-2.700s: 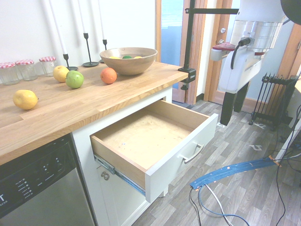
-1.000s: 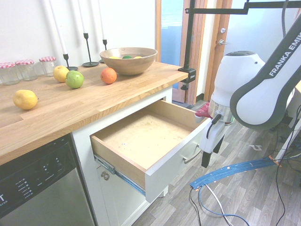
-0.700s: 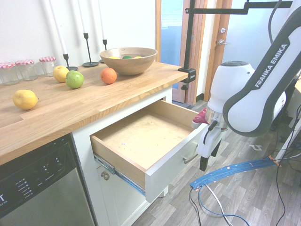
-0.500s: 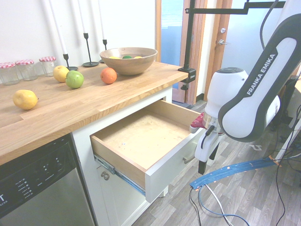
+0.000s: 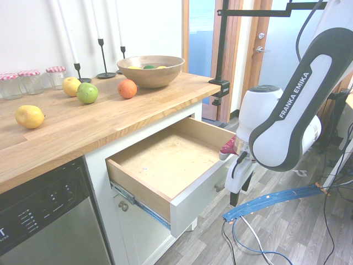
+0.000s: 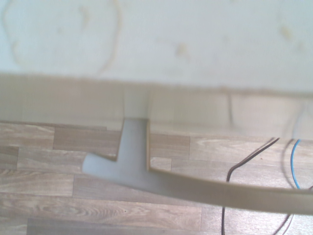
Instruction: Close the drawer
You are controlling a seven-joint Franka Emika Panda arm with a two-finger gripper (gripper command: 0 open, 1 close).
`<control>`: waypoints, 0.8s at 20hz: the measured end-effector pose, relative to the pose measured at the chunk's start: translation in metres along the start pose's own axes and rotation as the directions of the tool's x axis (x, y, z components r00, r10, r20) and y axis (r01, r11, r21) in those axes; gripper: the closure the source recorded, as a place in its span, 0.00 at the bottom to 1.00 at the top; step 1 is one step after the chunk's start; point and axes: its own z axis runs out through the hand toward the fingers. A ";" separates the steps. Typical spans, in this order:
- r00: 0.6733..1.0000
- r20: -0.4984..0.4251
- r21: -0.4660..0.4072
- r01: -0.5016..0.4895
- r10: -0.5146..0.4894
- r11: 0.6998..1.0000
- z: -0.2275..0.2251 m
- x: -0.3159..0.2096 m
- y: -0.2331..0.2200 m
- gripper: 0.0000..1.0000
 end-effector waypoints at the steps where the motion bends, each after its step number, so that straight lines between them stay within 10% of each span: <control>1: 1.000 -0.001 0.001 -0.001 0.001 1.000 0.000 0.001 0.000 1.00; 16: 1.000 -0.007 0.012 -0.008 0.008 1.000 -0.003 0.006 -0.002 1.00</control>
